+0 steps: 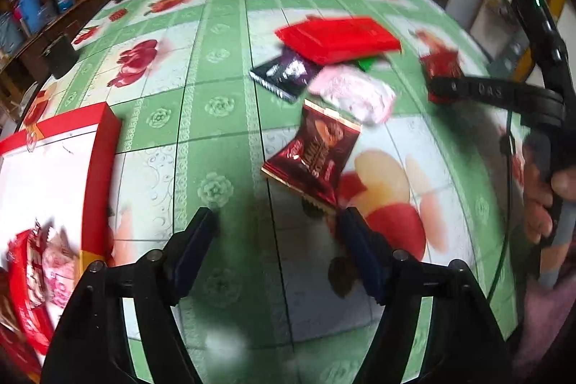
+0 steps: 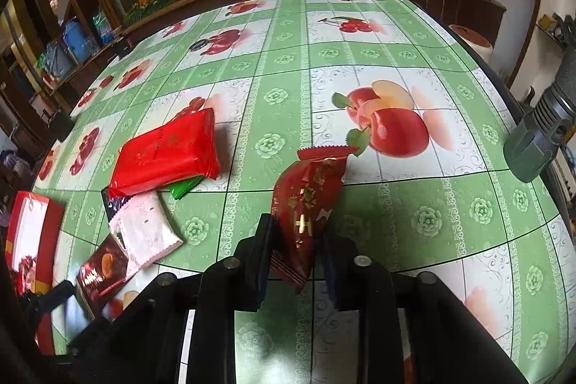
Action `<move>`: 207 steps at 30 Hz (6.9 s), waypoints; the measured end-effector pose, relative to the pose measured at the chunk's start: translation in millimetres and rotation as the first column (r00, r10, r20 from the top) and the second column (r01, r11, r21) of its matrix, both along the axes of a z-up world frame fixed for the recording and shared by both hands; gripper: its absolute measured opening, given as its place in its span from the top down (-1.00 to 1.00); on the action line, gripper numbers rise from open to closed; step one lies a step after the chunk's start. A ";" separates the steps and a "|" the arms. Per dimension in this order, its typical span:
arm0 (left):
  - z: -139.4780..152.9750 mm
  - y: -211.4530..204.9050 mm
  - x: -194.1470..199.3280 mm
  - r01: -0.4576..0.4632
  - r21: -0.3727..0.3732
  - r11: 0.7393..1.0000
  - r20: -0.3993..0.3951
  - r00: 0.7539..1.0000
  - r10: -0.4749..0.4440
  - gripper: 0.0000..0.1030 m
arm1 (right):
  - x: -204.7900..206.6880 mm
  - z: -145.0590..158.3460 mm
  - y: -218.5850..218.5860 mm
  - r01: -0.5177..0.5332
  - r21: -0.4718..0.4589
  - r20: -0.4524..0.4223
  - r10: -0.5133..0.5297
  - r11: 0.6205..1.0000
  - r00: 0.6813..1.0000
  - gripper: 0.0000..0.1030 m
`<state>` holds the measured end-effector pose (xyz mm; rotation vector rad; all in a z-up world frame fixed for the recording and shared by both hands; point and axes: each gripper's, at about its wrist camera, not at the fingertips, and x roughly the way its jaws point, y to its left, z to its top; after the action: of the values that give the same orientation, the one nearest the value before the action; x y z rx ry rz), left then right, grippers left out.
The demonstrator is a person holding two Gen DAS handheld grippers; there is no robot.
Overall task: Organize snacks
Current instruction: 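Grasp the brown Manly chocolate packet with the left gripper while the right grasps a red candy pack, then carry both packets over the white tray and open both grippers, then move both grippers back to the red wafer box and black packet, then grasp the large red wafer box with the right gripper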
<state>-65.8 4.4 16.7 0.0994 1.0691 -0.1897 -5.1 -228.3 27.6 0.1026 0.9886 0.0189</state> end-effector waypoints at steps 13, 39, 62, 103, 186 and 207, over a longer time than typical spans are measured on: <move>-0.2 -23.5 38.4 0.153 0.165 0.974 0.016 0.987 -0.158 -0.56 | 0.9 -0.4 0.8 -0.005 -0.003 0.000 0.005 1.000 1.000 0.35; 39.1 26.3 -42.6 0.164 -0.130 0.978 0.165 0.976 -0.142 0.39 | -53.2 -5.1 0.6 -0.133 0.247 0.046 0.126 0.960 0.991 0.80; 36.9 226.5 -93.6 -0.288 -0.173 0.942 0.247 0.913 0.324 0.39 | -112.9 29.1 259.4 -0.633 0.219 0.135 0.619 0.743 0.774 0.81; 68.1 206.3 -51.0 -0.481 0.120 0.868 0.434 0.812 0.390 -0.61 | -18.8 50.3 204.5 -0.559 0.209 0.274 0.501 0.802 0.821 -0.20; 23.0 20.7 85.1 -0.266 -0.052 0.962 0.282 0.921 0.270 -0.63 | 50.6 12.9 19.0 0.135 0.298 0.074 -0.164 0.945 0.984 -0.31; -4.0 24.5 92.2 -0.283 -0.005 0.959 0.197 0.940 0.279 -0.63 | 66.4 -13.1 78.8 0.034 -0.088 0.075 -0.027 0.996 0.997 -0.73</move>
<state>26.4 28.8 12.8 -0.0149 0.8776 0.0902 61.4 -149.5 14.5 0.0344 0.9131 -0.0493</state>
